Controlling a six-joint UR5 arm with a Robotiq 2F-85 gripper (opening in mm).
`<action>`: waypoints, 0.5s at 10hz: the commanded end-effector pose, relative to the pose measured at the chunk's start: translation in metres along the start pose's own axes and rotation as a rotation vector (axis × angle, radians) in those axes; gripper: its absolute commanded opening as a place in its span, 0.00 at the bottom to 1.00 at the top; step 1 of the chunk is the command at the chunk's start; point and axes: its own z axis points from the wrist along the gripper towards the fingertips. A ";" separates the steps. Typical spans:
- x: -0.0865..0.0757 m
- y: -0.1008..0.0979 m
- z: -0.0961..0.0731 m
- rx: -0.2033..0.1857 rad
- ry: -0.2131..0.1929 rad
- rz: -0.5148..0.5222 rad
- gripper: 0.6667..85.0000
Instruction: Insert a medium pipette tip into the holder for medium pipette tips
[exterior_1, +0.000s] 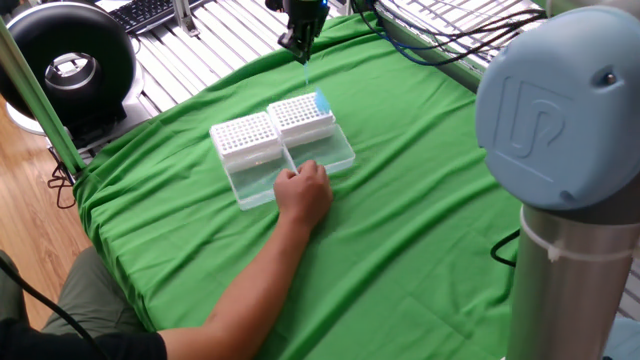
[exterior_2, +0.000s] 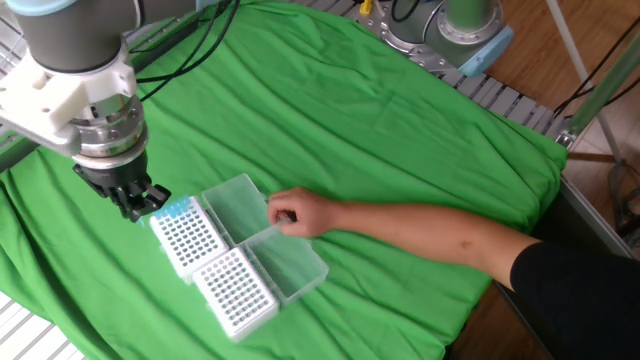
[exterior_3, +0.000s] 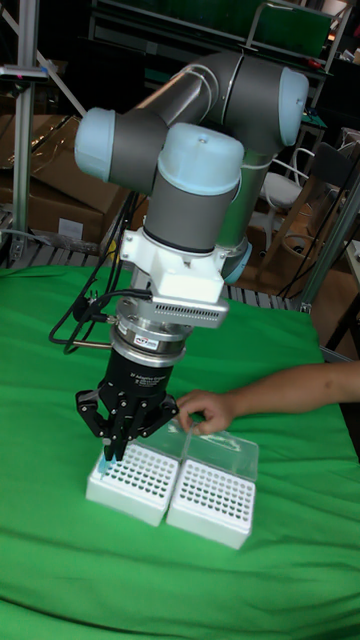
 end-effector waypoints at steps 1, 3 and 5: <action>0.012 0.006 0.004 -0.018 -0.004 0.023 0.00; 0.012 0.009 0.004 -0.025 -0.004 0.028 0.00; 0.012 0.009 0.004 -0.024 -0.005 0.025 0.00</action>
